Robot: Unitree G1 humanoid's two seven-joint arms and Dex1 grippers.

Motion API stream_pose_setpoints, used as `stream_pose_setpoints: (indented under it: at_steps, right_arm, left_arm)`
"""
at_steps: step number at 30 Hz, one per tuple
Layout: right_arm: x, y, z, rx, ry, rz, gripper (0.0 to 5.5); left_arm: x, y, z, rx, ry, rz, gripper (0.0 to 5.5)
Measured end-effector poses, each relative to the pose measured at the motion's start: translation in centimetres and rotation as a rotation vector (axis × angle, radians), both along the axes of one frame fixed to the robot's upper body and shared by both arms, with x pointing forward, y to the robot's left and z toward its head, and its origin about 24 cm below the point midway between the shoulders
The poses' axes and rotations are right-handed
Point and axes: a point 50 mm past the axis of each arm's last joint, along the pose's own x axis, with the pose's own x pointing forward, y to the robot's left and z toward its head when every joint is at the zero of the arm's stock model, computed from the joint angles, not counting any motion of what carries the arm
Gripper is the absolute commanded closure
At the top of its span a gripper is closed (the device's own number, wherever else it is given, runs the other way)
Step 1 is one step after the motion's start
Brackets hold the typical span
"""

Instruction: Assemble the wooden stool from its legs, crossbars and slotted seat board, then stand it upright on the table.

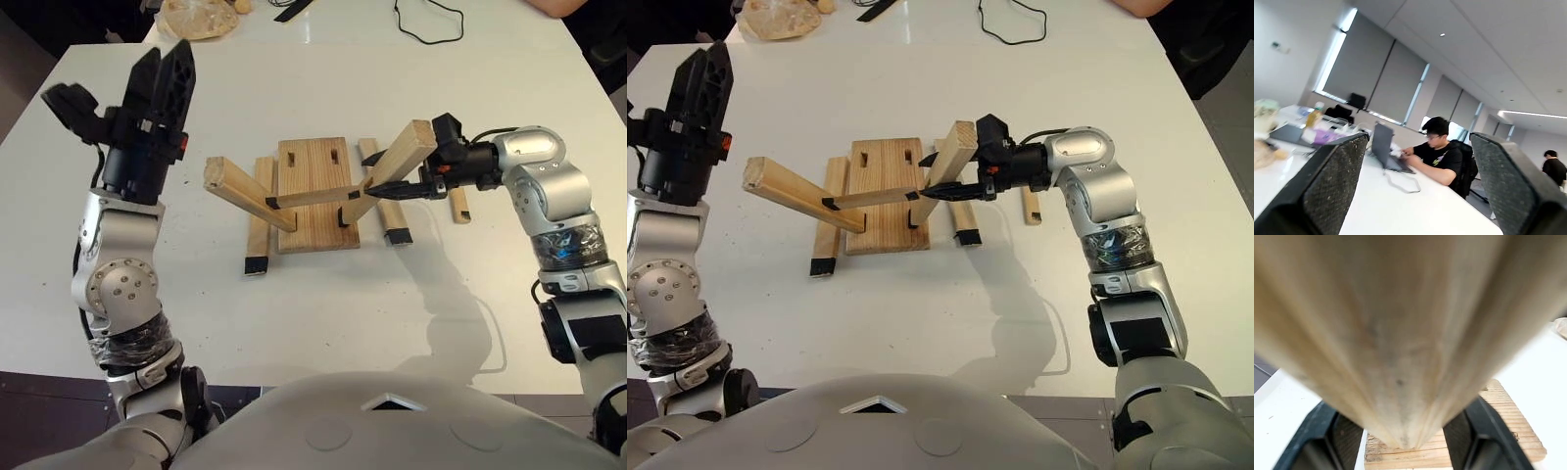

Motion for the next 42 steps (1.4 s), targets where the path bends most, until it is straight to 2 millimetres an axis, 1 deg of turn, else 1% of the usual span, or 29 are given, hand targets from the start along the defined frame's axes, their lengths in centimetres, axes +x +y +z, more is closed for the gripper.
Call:
stream_pose_setpoints:
  at_steps: [2, 5, 7, 10, 12, 15, 17, 18, 19, 22, 24, 26, 28, 33, 37, 42]
  right_arm:
    - [0.0, 0.1, 0.0, 0.002, -0.007, -0.010, 3.47]
    - [0.0, 0.3, -0.2, 0.002, -0.027, -0.039, 3.47]
    - [0.1, 0.5, -0.3, -0.012, -0.050, -0.054, 3.47]
    - [0.2, 0.8, -0.4, -0.026, -0.060, -0.074, 3.47]
    - [0.3, 0.9, -0.4, -0.030, -0.064, -0.082, 3.47]
    - [0.4, 1.2, -0.3, -0.037, -0.064, -0.084, 3.47]
    - [0.5, 1.4, -0.3, -0.044, -0.067, -0.083, 3.47]
    - [0.6, 1.5, -0.2, -0.048, -0.071, -0.083, 3.47]
    - [0.6, 1.6, -0.2, -0.050, -0.071, -0.083, 3.47]
    - [0.7, 1.8, -0.2, -0.057, -0.077, -0.085, 3.47]
    - [0.8, 2.0, -0.1, -0.062, -0.079, -0.088, 3.47]
    - [0.9, 2.2, 0.0, -0.073, -0.081, -0.086, 3.47]
    - [1.3, 2.6, 0.2, -0.089, -0.082, -0.085, 3.47]
    - [2.2, 3.4, 0.6, -0.123, -0.081, -0.091, 3.47]
    - [2.6, 3.8, 0.9, -0.144, -0.079, -0.090, 3.47]
    - [2.7, 4.0, 1.1, -0.160, -0.070, -0.085, 3.47]
  left_arm:
    - [-0.3, -0.5, 1.2, 0.004, -0.041, -0.014, 1.69]
    - [-1.8, -2.5, 5.6, 0.102, -0.231, -0.102, 1.69]
    - [-2.8, -4.1, 7.0, 0.185, -0.293, -0.177, 1.69]
    - [-4.2, -5.7, 8.1, 0.297, -0.344, -0.270, 1.69]
    - [-4.8, -6.5, 8.1, 0.394, -0.348, -0.320, 1.69]
    - [-5.0, -7.4, 7.3, 0.517, -0.312, -0.371, 1.69]
    - [-4.7, -8.0, 5.3, 0.688, -0.227, -0.389, 1.69]
    - [-4.5, -8.1, 4.4, 0.745, -0.193, -0.395, 1.69]
    - [-4.5, -8.2, 4.1, 0.765, -0.181, -0.398, 1.69]
    - [-3.9, -8.4, 2.1, 0.848, -0.114, -0.392, 1.69]
    - [-3.0, -8.2, 1.0, 0.886, -0.058, -0.349, 1.69]
    - [-2.5, -8.1, 0.1, 0.897, -0.018, -0.327, 1.69]
    - [-2.4, -8.1, -1.0, 0.898, 0.024, -0.327, 1.69]
    - [-2.9, -8.3, -2.1, 0.896, 0.048, -0.375, 1.69]
    - [-3.1, -8.4, -3.0, 0.898, 0.070, -0.384, 1.69]
    - [-2.6, -8.7, -5.0, 0.942, 0.126, -0.389, 1.69]
